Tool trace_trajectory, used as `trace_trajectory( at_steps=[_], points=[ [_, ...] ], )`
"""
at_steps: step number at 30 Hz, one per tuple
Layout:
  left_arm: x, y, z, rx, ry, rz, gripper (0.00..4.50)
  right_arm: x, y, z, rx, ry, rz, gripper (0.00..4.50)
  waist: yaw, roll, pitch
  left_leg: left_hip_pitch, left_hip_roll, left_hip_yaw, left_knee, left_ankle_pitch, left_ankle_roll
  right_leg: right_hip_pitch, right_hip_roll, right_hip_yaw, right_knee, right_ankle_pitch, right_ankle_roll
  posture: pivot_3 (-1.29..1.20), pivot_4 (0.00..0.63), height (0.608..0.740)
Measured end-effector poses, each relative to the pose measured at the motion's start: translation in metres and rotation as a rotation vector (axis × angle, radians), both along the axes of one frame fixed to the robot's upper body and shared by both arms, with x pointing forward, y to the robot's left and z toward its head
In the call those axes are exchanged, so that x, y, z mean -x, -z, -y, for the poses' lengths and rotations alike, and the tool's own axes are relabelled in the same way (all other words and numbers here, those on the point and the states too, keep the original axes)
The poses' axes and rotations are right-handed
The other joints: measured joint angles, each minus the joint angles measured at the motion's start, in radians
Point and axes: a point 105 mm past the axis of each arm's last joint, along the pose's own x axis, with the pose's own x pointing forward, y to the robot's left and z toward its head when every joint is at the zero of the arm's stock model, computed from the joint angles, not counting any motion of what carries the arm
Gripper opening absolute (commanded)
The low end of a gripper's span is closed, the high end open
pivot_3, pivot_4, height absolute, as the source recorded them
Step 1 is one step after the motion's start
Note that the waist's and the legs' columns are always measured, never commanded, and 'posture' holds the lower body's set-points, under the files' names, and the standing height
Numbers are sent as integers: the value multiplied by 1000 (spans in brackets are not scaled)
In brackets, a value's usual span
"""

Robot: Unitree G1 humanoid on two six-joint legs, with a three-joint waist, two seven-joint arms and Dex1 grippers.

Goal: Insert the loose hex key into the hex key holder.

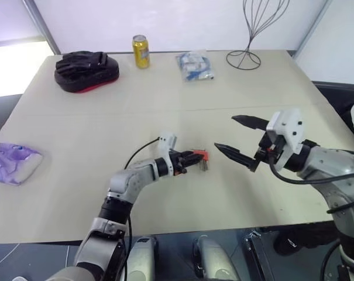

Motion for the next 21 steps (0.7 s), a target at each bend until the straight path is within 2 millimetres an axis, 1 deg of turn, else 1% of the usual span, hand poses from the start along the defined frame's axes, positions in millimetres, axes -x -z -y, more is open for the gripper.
trace_trajectory(
  at_steps=[1, 2, 3, 6, 8, 10, 13, 16, 18, 21],
  points=[
    [-2, -2, -1, 6, -9, 9, 4299, 0, 0, -1, 1, -3, 1, 4362, 0, 0, 0, 0, 0, 0, 0, 0, 0, 0, 0, 0, 0, 0, 0, 0, 150, 740],
    [-4, -5, -4, 9, -20, 21, 4490, 0, 0, -1, 3, -6, 5, 4362, 0, 0, 0, 0, 0, 0, 0, 0, 0, 0, 0, 0, 0, 0, 0, 0, 150, 740],
    [-7, -7, -9, 8, -45, 34, 4490, 0, -1, -1, 5, -8, 10, 4362, -1, 0, 0, 1, 0, 0, 0, 0, 0, 0, 0, 0, 0, 0, 0, 0, 150, 740],
    [-18, -9, -36, -42, -131, 79, 4490, 0, 0, 0, 23, -13, 10, 4362, -3, 0, 0, 2, 1, 0, 0, 0, 0, 0, 1, 0, 1, 0, 0, 0, 150, 740],
    [-25, -12, -56, -97, -176, 128, 4490, -2, 3, 6, 61, -13, -6, 4362, -1, 0, 0, 1, 0, 0, 0, 0, 0, 0, 0, 0, 1, 0, 0, 0, 150, 740],
    [-27, -19, -69, -143, -181, 178, 4490, -3, 7, 14, 115, -17, -40, 4362, 2, 0, 0, 1, 0, 1, 0, 0, 0, 0, -1, 0, 1, 0, 0, 0, 150, 740],
    [-19, -42, -83, -216, -114, 304, 4490, -4, 14, 26, 211, -31, -80, 4362, 3, 0, 0, 0, 0, 1, 0, 0, 0, 0, -2, 0, 0, 0, 0, 0, 150, 740],
    [-8, -65, -88, -261, -48, 411, 4490, -7, 22, 36, 272, -26, -112, 4362, 1, 0, 0, 0, 0, 1, 0, 0, 0, 0, -3, 0, 0, 0, 0, 0, 150, 740],
    [4, -71, -89, -268, 15, 428, 4490, -6, 25, 40, 317, -38, -132, 4362, 0, 0, 0, 0, 1, 1, 0, 0, 1, 0, -3, 0, 0, 0, 0, 0, 150, 740],
    [29, -74, -95, -293, 137, 412, 4490, -5, 26, 50, 398, -44, -152, 4362, -3, 0, 0, 0, 2, 1, 0, -1, 1, 0, -2, 0, 0, 0, 0, 0, 150, 740]
  ],
)
